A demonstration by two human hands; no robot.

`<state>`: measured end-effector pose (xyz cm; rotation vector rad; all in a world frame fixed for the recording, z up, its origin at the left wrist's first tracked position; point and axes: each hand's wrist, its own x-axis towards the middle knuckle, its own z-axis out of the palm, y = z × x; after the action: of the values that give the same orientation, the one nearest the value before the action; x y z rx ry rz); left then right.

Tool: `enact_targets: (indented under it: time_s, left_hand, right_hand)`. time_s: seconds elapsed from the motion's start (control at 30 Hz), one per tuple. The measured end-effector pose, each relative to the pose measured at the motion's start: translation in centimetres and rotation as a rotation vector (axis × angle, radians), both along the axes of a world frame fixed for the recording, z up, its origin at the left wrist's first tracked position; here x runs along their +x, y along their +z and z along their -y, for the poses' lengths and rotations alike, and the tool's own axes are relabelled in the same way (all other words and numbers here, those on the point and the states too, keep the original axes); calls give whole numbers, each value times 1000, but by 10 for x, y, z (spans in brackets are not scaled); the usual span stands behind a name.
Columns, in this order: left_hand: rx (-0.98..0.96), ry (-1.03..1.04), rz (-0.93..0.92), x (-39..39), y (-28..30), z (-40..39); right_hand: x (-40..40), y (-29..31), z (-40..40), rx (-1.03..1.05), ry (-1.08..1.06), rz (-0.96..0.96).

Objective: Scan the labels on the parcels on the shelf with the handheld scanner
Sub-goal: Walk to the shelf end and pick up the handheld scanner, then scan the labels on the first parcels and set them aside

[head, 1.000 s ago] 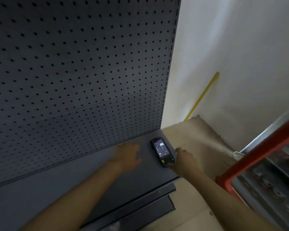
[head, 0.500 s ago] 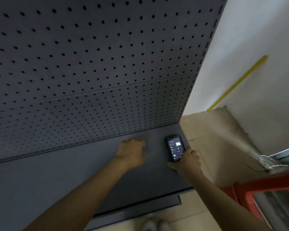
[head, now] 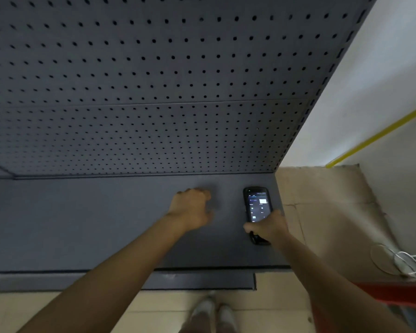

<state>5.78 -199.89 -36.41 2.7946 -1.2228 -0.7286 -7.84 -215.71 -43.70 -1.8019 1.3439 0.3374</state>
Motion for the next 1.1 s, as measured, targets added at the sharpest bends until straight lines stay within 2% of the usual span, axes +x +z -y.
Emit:
enact_targets:
  time_s: [0.1,0.23,0.47,0.7,0.8,0.97,1.1]
  left_hand:
    - [9,73,7,-3,11,-20]
    - [-43,227,51,3,37,-68]
    - [-117,531,165,13,83,-217]
    - [-111,791,286,-3,115,-404]
    - [-99,874,312,-13,126,-482]
    - [-101,1004,366,-23,139,-591]
    - [-102,1076,389,-16,139,-655]
  right_hand:
    - [12,23,-19,38,34,198]
    - [46,66,-65,131,194,428]
    - [90,133,-190,361,388,670]
    - [124,158,-372,602,636,694]
    - [131,167,-454,771,634,659]
    - [139,176,-567,1184,577,580]
    - [162,180,-632,1301,634,563]
